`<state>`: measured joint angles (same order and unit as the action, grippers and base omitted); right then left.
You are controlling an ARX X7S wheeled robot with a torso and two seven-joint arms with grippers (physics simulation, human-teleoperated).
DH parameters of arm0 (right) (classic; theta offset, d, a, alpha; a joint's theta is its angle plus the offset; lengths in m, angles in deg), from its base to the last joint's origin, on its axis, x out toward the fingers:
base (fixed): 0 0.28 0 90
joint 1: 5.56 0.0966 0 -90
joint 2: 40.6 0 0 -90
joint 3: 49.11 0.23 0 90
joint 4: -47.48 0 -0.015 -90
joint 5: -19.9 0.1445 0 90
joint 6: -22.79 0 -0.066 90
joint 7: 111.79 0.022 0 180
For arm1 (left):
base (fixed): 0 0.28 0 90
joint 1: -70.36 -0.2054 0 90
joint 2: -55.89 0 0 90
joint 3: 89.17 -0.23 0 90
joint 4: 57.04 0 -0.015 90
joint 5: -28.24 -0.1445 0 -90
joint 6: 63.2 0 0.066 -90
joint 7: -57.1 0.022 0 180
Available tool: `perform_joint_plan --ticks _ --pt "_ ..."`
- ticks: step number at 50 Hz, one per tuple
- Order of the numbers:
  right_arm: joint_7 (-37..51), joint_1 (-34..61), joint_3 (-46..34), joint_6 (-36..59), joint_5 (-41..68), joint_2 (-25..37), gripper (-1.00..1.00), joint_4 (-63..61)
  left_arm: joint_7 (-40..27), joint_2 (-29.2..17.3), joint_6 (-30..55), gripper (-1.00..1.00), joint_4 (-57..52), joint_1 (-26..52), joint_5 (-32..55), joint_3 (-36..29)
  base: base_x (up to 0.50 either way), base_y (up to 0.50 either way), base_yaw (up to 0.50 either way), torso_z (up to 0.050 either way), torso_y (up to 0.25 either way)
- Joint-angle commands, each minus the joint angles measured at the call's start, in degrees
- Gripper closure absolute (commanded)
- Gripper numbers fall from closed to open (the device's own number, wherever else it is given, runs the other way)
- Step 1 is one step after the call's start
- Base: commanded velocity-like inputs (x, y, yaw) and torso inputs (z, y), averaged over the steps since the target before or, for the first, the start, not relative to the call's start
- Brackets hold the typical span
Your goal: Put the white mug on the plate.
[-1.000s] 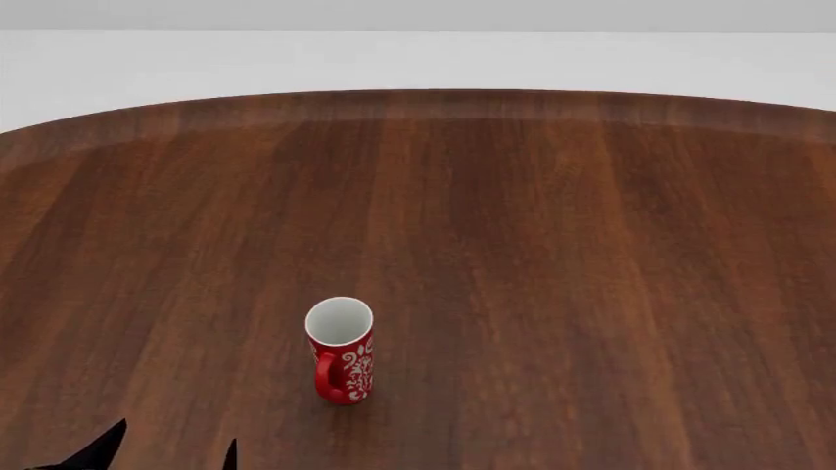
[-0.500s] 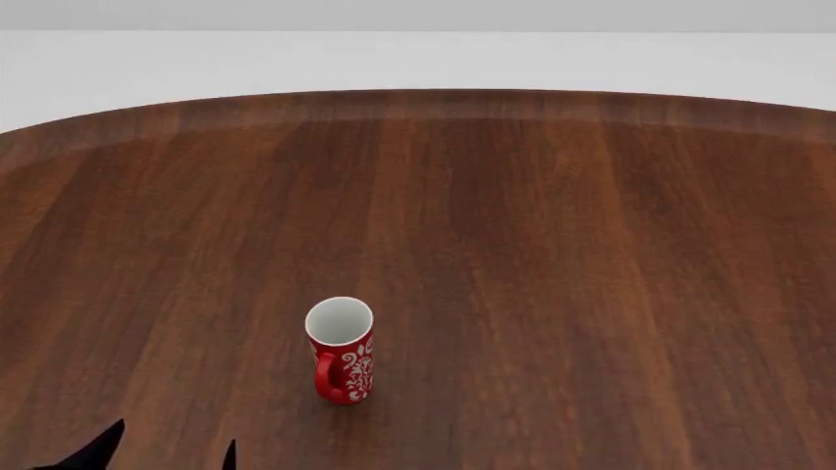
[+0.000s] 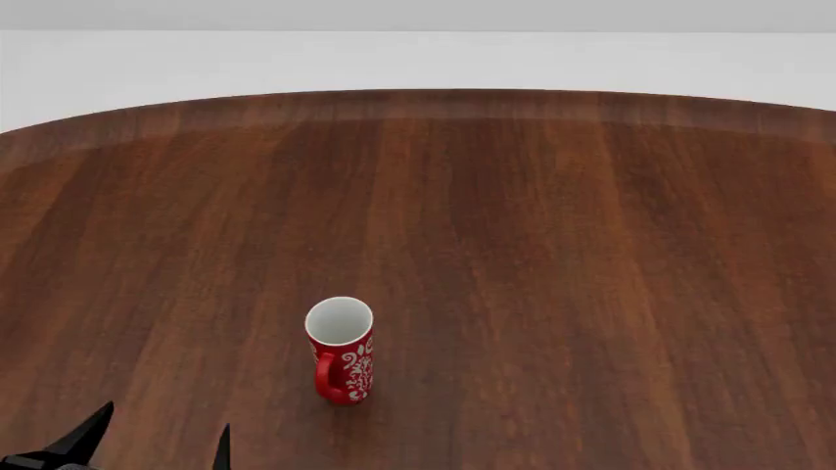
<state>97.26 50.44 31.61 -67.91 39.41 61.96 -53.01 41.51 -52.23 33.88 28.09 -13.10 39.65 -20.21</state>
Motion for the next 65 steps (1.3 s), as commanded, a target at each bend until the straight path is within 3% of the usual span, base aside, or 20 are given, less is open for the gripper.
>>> perform_joint_plan --ticks 1,22,32,65 --pt "1.33 -0.08 -0.23 1.58 -0.03 0.41 -1.00 -1.16 -0.64 -0.87 1.32 -1.00 -3.81 -0.59 0.26 0.08 0.00 0.00 0.00 0.000 0.000" --pt "8.38 -3.16 0.15 6.00 -3.92 2.79 -1.00 -15.18 -0.29 -1.26 0.63 -1.00 -3.91 0.10 1.02 0.20 0.00 0.00 0.00 0.000 0.000" --pt "10.28 -5.43 0.23 4.43 -5.57 2.63 -1.00 -16.20 -0.47 -2.22 0.73 -1.00 -5.53 0.31 1.14 0.72 0.00 0.00 0.00 0.000 0.000" --pt "12.95 -4.08 -3.40 12.68 -8.53 6.03 -1.00 -28.15 -1.35 -3.27 0.06 -1.00 -8.78 -1.45 1.87 1.08 0.00 0.00 0.00 0.000 0.000"
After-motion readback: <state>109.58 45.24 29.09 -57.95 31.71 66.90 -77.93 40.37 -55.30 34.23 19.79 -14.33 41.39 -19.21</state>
